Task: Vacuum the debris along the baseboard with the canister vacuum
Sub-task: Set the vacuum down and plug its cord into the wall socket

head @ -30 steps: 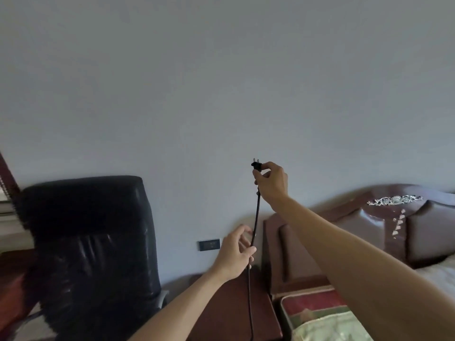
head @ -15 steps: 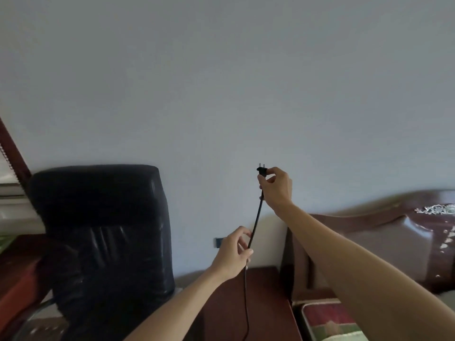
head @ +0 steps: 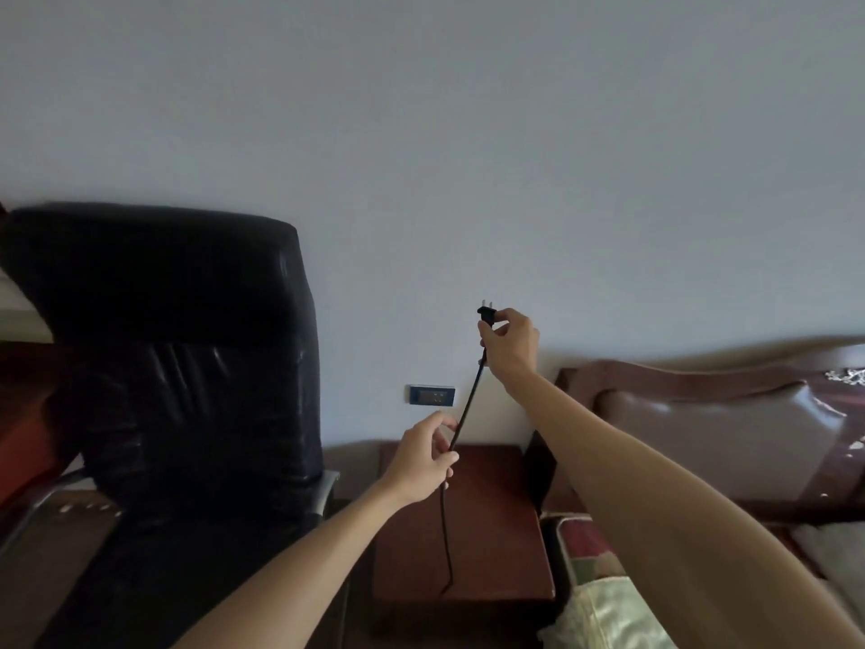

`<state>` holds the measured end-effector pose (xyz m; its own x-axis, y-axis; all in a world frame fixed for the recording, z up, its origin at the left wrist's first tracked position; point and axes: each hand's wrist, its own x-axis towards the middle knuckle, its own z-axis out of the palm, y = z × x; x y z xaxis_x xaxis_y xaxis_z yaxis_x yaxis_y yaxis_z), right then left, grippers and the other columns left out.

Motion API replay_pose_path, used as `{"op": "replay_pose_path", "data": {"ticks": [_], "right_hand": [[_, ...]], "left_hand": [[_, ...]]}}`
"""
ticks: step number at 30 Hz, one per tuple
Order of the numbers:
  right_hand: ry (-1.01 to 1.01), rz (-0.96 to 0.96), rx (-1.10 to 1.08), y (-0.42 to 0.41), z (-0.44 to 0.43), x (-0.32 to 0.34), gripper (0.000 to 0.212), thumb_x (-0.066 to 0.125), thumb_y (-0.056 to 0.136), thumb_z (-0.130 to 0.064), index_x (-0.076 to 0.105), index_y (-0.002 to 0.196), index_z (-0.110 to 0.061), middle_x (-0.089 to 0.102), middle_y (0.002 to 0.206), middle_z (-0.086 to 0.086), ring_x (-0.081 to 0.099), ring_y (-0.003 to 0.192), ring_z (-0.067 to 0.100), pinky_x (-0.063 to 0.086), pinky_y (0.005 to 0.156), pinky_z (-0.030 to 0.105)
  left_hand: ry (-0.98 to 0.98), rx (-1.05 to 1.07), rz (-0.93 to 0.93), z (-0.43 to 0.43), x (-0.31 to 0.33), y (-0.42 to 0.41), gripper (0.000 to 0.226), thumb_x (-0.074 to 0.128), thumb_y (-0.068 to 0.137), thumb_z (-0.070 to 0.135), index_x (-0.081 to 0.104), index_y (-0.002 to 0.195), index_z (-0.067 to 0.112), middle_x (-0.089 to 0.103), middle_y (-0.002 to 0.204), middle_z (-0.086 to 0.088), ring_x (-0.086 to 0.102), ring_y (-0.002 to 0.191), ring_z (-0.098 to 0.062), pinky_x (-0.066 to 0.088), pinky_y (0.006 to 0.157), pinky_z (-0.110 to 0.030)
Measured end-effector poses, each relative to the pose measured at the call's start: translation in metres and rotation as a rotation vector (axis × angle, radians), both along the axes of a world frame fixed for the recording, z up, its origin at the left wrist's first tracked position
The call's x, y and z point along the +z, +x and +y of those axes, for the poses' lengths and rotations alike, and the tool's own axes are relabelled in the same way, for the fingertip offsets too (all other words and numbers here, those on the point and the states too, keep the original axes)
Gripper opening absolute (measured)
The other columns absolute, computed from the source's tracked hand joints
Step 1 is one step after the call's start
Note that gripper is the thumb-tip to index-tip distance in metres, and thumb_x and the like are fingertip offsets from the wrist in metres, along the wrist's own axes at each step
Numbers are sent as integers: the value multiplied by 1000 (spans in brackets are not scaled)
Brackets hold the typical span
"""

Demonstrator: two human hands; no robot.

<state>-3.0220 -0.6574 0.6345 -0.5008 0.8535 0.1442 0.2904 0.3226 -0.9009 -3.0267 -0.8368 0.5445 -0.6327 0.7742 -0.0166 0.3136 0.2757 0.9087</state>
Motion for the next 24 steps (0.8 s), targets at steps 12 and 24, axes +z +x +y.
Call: {"op": "replay_pose_path", "data": {"ticks": [12, 24], "right_hand": [[-93, -121, 82, -60, 52, -112, 15, 65, 90, -17, 67, 102, -8, 70, 75, 15, 65, 65, 26, 55, 65, 39], [-115, -331, 203, -98, 78, -264, 12, 66, 90, -16, 69, 94, -6, 61, 63, 4, 62, 68, 28, 48, 67, 34]], "left_hand": [[-163, 93, -136, 38, -82, -47, 29, 62, 91, -2, 56, 110, 18, 53, 91, -5, 64, 61, -17, 61, 54, -37], [-261, 203, -354, 61, -197, -48, 31, 62, 91, -2, 57, 113, 19, 54, 91, -7, 65, 64, -14, 61, 57, -36]]}}
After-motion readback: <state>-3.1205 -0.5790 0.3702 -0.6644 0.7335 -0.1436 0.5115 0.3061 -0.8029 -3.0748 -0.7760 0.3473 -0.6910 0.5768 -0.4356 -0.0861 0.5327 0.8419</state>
